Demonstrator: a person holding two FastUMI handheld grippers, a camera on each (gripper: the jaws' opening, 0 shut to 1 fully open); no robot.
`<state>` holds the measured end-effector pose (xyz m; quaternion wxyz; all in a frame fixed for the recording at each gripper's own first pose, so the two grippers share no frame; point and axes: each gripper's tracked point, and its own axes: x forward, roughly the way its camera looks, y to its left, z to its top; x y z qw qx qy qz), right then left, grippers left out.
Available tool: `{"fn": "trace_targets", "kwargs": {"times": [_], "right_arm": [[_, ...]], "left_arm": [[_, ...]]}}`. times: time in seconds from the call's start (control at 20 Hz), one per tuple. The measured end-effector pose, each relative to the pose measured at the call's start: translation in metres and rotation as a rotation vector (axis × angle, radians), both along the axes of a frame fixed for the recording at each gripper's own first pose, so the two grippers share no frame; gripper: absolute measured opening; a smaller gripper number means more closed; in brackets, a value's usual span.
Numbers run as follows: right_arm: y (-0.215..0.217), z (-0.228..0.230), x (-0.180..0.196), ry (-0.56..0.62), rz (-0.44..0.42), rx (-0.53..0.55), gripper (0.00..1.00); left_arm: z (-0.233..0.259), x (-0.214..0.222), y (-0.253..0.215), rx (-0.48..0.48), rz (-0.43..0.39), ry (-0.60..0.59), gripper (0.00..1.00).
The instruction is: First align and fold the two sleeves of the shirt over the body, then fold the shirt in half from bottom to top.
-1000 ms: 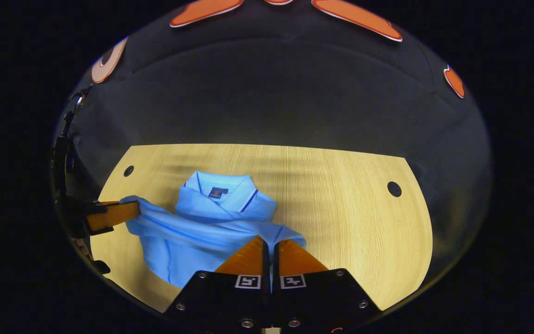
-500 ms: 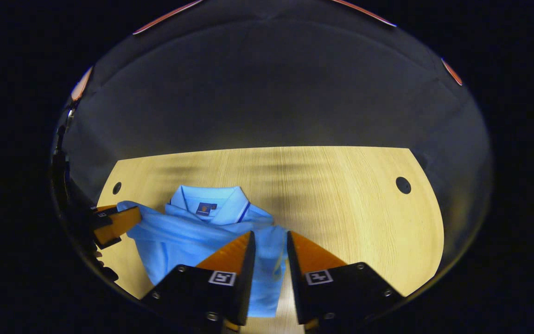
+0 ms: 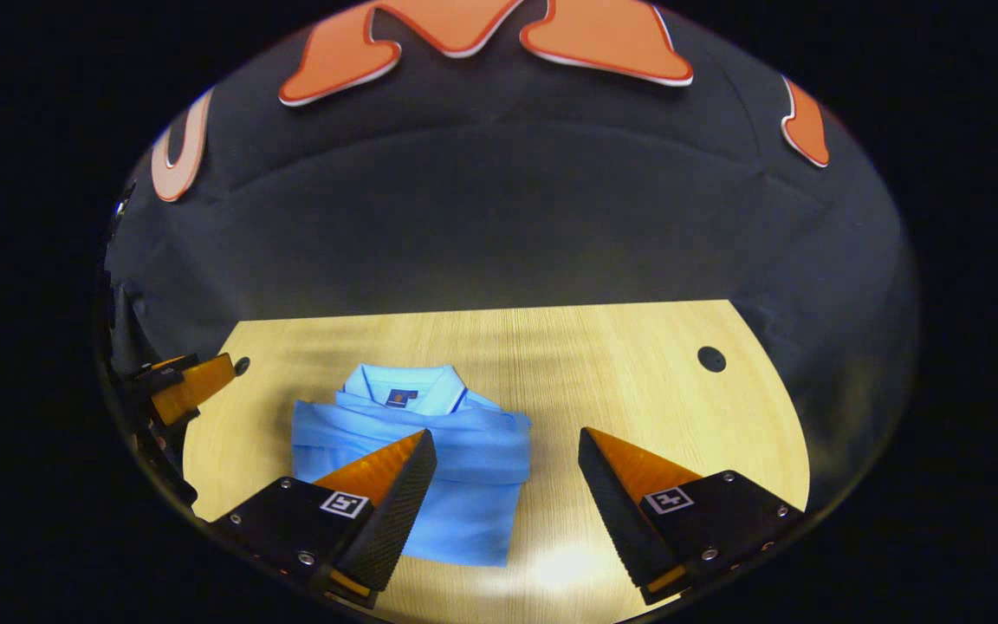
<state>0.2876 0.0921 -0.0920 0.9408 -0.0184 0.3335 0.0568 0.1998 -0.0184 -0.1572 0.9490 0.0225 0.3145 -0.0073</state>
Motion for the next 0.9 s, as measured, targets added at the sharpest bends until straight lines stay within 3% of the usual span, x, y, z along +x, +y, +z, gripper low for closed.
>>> {"fn": "trace_targets", "kwargs": {"times": [0.35, 0.55, 0.7, 0.9], "right_arm": [[-0.002, 0.076, -0.076, -0.179, 0.058, 0.048, 0.99], [-0.001, 0.104, -0.114, -0.277, 0.091, 0.068, 0.99], [-0.008, 0.113, -0.129, -0.314, 0.099, 0.091, 0.99], [-0.006, 0.111, -0.139, -0.313, 0.107, 0.088, 0.99]], "left_arm": [[0.100, -0.084, 0.013, 0.007, 0.005, -0.178, 1.00], [0.131, -0.126, 0.011, -0.005, 0.007, -0.246, 1.00], [0.141, -0.145, 0.017, 0.054, 0.021, -0.293, 1.00], [0.145, -0.160, 0.015, 0.007, 0.020, -0.292, 1.00]]}}
